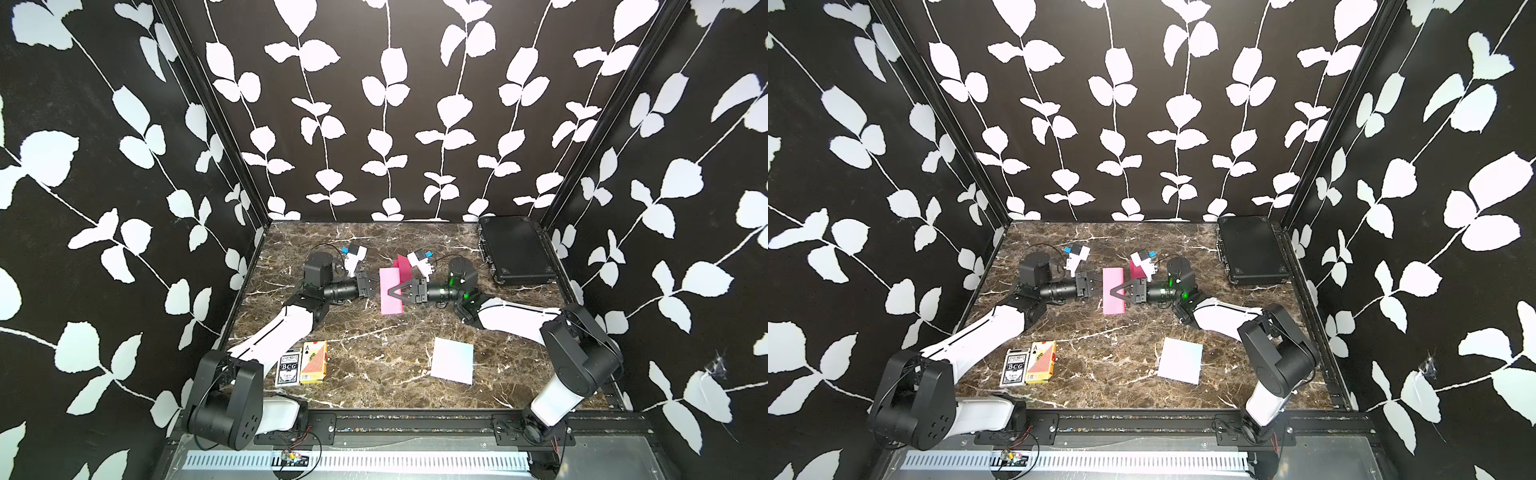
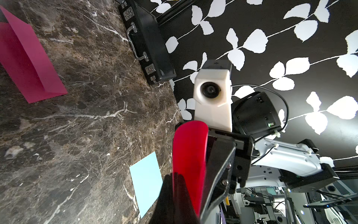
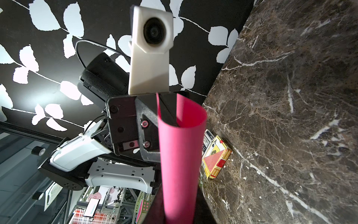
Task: Fold the square paper along the opposite sides
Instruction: Fold the paper.
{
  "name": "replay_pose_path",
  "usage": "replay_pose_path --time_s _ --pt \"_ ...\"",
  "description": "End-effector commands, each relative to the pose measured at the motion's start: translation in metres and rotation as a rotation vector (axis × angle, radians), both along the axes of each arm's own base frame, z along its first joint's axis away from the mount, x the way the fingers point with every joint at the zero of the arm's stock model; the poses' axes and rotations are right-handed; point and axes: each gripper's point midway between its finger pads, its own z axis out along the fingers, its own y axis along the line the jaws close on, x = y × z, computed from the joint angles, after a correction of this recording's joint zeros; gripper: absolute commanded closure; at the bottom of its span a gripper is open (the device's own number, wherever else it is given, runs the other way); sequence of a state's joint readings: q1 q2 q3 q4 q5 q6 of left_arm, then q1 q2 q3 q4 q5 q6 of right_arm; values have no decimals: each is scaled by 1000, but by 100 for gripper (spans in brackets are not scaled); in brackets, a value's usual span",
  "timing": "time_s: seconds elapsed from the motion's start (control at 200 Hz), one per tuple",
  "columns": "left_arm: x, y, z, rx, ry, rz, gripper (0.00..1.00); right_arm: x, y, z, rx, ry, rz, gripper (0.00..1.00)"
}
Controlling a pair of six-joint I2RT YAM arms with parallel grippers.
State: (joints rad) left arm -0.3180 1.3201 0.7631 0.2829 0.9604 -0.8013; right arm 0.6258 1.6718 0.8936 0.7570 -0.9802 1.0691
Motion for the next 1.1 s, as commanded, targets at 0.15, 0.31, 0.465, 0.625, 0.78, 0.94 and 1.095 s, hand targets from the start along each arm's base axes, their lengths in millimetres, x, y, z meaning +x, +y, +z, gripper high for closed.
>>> replay_pose_path --time_s 0.15,0.31,0.465,0.625,0.78,0.94,1.095 --pt "-3 3 3 2 -30 4 100 6 2 21 45 -64 -1 87" --pt "-3 3 2 9 -31 9 100 5 1 20 43 -61 -4 91" --pt "-4 6 3 40 -49 18 100 4 1 19 39 -64 -3 95" --pt "-1 15 3 110 -61 67 73 4 -1 19 36 -67 -4 95" --pt "9 34 7 127 -64 157 53 4 -3 21 36 -73 -5 95" --pt "11 50 24 117 -98 221 42 4 -3 23 37 -81 -6 95" --pt "4 49 37 63 -113 221 26 5 -3 25 42 -91 -9 95"
